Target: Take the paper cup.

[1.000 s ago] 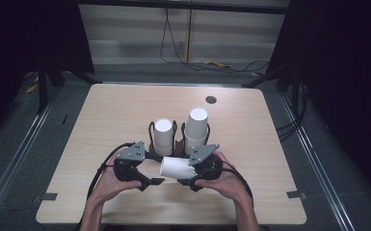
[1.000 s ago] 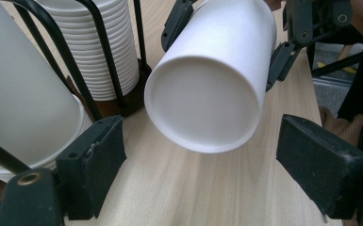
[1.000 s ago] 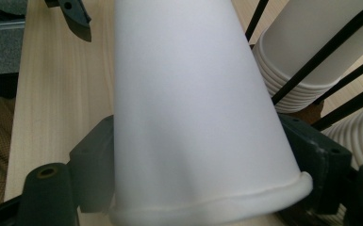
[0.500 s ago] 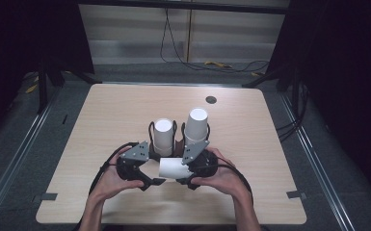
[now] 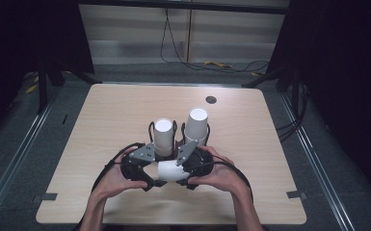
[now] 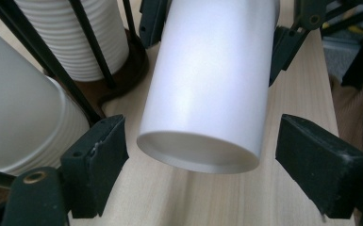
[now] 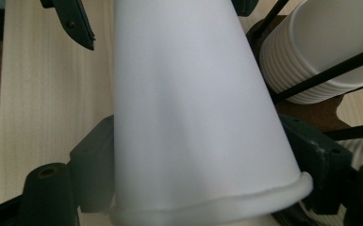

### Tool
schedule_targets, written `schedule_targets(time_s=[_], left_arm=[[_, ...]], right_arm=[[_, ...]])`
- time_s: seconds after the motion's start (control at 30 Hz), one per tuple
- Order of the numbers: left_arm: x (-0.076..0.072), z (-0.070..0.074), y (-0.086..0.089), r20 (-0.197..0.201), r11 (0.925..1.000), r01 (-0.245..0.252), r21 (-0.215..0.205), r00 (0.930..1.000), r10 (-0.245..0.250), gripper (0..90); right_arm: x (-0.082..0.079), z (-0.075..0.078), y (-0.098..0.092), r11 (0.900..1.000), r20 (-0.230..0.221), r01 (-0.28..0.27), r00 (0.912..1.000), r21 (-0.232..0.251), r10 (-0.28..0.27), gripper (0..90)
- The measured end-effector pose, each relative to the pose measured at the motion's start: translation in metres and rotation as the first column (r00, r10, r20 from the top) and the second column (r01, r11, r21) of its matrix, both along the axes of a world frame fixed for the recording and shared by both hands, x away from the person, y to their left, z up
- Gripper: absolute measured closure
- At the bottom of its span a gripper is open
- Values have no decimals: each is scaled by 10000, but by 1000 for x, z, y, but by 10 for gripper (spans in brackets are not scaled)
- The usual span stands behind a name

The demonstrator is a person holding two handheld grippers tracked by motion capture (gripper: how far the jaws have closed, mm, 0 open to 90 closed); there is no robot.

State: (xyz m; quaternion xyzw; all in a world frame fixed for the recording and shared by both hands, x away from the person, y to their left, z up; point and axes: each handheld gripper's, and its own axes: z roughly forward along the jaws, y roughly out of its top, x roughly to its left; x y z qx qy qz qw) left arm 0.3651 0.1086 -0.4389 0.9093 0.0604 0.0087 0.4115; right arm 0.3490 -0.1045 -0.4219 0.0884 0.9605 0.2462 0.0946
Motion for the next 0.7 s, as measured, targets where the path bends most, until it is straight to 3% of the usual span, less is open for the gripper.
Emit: schedule_targets(time_s=[0.2, 0.47, 0.7], left_arm=[[1, -1, -5, 30, 9990, 258, 373, 9997, -259, 214], [2, -6, -13, -77, 9940, 625, 901, 9980, -621, 240], [0, -7, -16, -88, 9907, 925, 998, 9957, -921, 313]], right_arm=[[0, -2, 5, 9992, -54, -143, 9999, -375, 141, 217], [0, -5, 10, 9982, -168, -377, 9992, -464, 369, 216], [-1, -7, 12, 9977, -382, -465, 9983, -488, 447, 216]])
